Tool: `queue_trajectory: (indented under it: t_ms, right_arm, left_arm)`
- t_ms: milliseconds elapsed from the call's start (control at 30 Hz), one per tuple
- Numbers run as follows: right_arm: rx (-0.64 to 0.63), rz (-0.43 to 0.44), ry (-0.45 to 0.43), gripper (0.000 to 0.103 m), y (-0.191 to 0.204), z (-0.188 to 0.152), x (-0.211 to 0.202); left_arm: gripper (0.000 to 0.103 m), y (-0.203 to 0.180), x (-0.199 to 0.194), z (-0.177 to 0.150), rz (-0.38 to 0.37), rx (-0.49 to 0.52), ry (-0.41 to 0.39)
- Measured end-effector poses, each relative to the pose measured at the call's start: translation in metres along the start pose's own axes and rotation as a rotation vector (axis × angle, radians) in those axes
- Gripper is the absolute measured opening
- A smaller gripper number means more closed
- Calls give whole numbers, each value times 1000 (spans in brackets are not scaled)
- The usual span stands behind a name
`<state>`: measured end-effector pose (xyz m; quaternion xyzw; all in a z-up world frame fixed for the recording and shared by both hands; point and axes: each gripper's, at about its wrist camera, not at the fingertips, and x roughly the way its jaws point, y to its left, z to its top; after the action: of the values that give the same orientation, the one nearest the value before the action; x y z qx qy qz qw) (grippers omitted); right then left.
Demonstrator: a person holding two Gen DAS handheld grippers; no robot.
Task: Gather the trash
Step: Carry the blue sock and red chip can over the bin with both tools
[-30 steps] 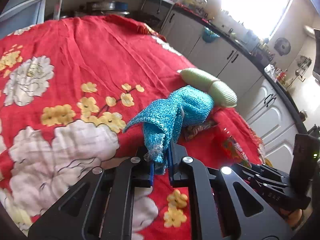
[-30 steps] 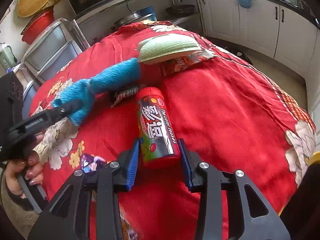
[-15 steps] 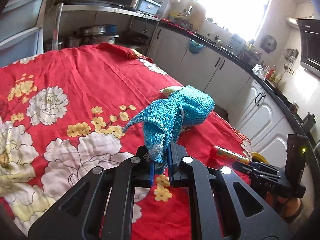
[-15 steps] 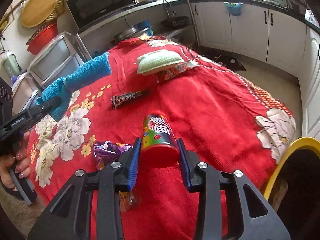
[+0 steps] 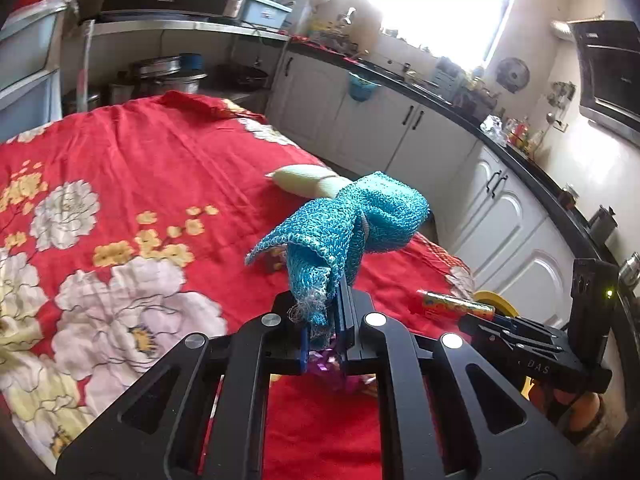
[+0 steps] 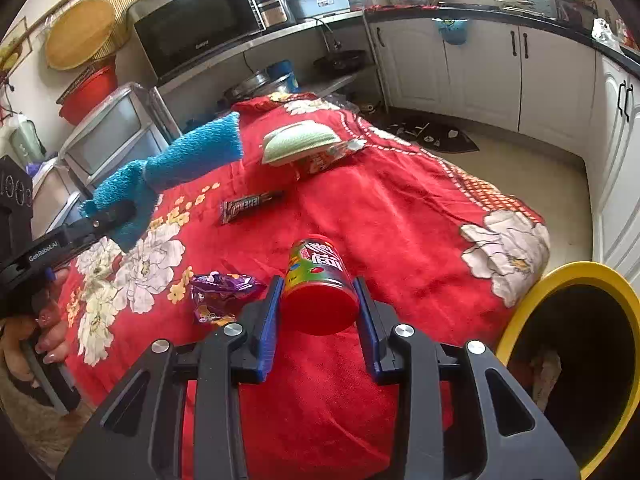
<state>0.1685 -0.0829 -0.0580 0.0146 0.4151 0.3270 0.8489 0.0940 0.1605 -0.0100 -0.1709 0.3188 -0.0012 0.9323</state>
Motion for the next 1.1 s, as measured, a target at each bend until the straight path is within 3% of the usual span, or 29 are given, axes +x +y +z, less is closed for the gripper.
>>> queue_trajectory:
  t_ms: [533,1100]
  right_arm:
    - [37,-8,-89,33,-22,1,-54]
    - [102,-107,-178,33,-57,-7,-110]
  left_arm:
    - [6,-63,20,9,-79,101,4]
    - [6,-112,35,10,-171,176,16]
